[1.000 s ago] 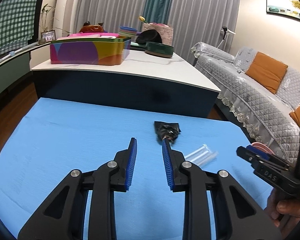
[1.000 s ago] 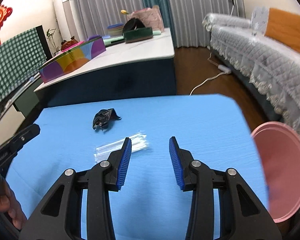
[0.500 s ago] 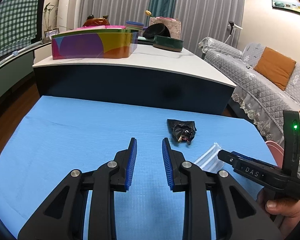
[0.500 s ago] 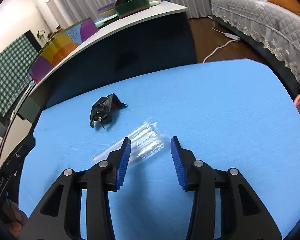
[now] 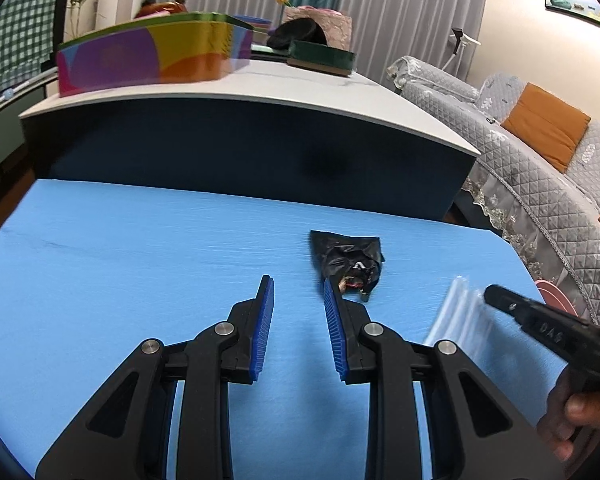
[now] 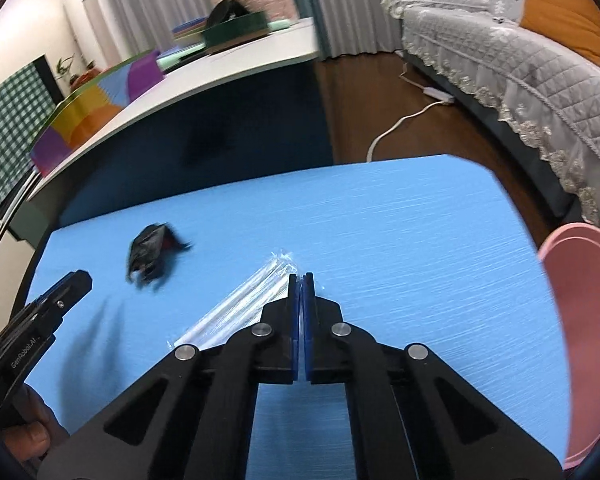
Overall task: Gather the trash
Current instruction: 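Grasp the clear plastic sleeve with the right tool while the left tool grasps the black plastic bag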
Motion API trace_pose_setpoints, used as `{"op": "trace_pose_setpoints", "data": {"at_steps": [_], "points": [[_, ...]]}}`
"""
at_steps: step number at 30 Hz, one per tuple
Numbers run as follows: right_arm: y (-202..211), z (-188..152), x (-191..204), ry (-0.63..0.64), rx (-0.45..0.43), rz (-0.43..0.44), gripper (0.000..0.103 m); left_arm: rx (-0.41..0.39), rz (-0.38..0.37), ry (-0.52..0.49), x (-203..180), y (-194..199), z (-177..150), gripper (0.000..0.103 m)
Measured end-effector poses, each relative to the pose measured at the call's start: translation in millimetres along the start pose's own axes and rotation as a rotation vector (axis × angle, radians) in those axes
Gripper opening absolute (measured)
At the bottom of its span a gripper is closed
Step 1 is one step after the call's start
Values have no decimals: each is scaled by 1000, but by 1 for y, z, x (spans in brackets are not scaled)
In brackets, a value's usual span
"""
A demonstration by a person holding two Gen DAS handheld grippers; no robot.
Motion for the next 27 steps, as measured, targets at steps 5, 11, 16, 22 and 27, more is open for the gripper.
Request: {"op": "trace_pose_setpoints", "data": {"at_steps": [5,11,16,22,27], "points": [[-4,-1,-14,-3,-2,-26,2,30,-21,-8,-7,-14,5,27],[-4,0,-18,-16,0,14,2,76,-43,-10,-10,-28,12,27],[-6,1,-15,0,8,22,2,131,-54,-11,-13,-41,14,27],[-6,1,-12,15,8,23,2,127,-62,-36,-19,-42,13,14],[1,-1,-8,37,-5,14,2,105,-36,-52,-22,-34,12,13]]}}
Point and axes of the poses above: each gripper's, at about its wrist camera, not at the fingertips, and y roughly against the way its jaws point, x to its left, z to its top, the point moved 2 cm from there along -y, roughly the way its jaws point, and after that the axes turned 13 degrees about x, right-handed, at the moved point
